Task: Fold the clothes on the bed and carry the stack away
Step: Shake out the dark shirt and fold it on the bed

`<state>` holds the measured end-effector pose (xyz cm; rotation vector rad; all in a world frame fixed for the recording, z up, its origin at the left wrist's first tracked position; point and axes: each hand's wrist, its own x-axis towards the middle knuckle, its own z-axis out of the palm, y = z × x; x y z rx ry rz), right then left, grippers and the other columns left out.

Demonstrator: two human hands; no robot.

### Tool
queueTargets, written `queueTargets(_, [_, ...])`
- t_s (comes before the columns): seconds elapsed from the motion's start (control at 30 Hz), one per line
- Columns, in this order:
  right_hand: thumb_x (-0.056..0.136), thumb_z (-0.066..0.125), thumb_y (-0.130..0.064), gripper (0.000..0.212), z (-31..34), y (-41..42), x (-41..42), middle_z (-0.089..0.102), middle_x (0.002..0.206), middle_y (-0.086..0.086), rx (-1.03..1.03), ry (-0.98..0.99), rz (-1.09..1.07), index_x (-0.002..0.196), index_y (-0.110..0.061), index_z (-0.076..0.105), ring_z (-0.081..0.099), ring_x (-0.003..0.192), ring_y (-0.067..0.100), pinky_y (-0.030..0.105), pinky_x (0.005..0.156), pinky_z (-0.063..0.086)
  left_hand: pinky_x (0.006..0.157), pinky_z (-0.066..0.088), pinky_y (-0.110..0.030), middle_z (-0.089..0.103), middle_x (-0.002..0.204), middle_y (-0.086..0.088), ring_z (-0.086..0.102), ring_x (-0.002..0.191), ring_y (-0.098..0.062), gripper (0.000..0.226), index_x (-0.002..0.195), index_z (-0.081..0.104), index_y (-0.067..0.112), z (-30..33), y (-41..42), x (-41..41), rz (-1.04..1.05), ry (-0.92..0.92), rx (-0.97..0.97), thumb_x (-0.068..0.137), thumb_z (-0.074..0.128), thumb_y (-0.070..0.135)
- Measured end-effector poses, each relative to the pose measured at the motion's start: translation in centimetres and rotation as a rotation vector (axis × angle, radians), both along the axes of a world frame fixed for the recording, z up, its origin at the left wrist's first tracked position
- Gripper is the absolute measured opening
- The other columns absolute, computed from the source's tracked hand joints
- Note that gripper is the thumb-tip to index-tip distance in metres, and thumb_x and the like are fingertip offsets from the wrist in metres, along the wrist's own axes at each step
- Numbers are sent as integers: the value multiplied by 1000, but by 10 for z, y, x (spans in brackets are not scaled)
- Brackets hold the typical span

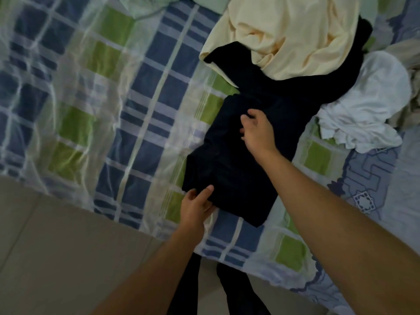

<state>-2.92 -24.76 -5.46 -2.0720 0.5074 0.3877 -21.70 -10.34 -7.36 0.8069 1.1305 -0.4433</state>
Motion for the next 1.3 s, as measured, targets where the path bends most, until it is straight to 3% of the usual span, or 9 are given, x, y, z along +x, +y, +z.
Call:
queueTargets(0.17, [99, 61, -26, 44, -8, -19, -56, 60, 135, 7, -280, -205, 349, 141, -13, 56, 52, 126, 20, 35, 107, 44, 77, 57, -22, 62, 117, -1, 67, 104, -16, 66, 118, 50, 30, 7, 8, 11, -164, -105, 520, 69, 90, 48])
queueTargets(0.27, [99, 62, -25, 47, -15, -26, -86, 54, 143, 12, -416, -286, 421, 142, -8, 56, 44, 135, 29, 45, 115, 39, 99, 50, -32, 48, 140, 5, 54, 126, -14, 88, 143, 39, 36, 6, 19, 31, -356, -265, 755, 71, 82, 61])
queueTargets(0.43, [102, 54, -39, 61, -26, -29, -123, 32, 164, 17, -565, -198, 616, 156, -13, 41, 25, 152, 38, 54, 123, 24, 91, 54, -35, 68, 113, 5, 66, 108, -17, 34, 121, 62, 26, -9, 29, 77, -724, -355, 888, 91, 72, 39])
queueTargets(0.57, [102, 52, -42, 64, -23, -40, -111, 26, 167, 17, -571, -213, 621, 158, -15, 38, 19, 155, 37, 55, 124, 21, 86, 58, -42, 70, 94, 2, 67, 90, -17, 9, 102, 66, 19, -16, 34, 76, -617, -210, 817, 95, 70, 20])
queueTargets(0.67, [101, 52, -42, 64, -17, -57, -73, 24, 167, 17, -653, -301, 598, 157, -15, 39, 16, 156, 38, 56, 125, 18, 89, 54, -36, 64, 112, 4, 63, 108, -20, 21, 109, 60, 25, -8, 31, 74, -597, -188, 909, 92, 66, 14])
queueTargets(0.87, [101, 35, -55, 71, -22, -82, 12, 6, 172, 12, -929, -279, 878, 163, -23, 21, -1, 158, 37, 56, 127, 8, 123, 24, -53, 39, 158, -9, 30, 148, -30, 55, 147, 48, 22, -1, -1, 111, -1167, -868, 1428, 93, 54, 27])
queueTargets(1.0, [103, 25, -61, 73, -28, -99, 54, 6, 173, 9, -977, -158, 867, 165, -25, 10, -1, 158, 34, 54, 126, 9, 126, 12, -56, 11, 172, -10, 6, 159, -32, 67, 164, 20, 25, -33, -10, 121, -1578, -748, 1469, 104, 40, 46])
queueTargets(1.17, [104, 36, -47, 68, -19, -88, 61, 24, 166, 17, -922, -172, 705, 162, -15, 22, 16, 155, 37, 55, 121, 23, 127, 9, -56, 6, 173, -11, 3, 159, -34, 72, 165, 12, 24, -46, 0, 112, -1597, -618, 1473, 104, 34, 54])
queueTargets(1.3, [103, 41, -43, 65, -14, -86, 22, 25, 166, 18, -867, -345, 689, 160, -14, 30, 20, 155, 38, 51, 118, 29, 124, 13, -59, 11, 172, -14, 8, 158, -35, 68, 164, 18, 24, -32, -9, 140, -1538, -839, 1542, 104, 38, 46])
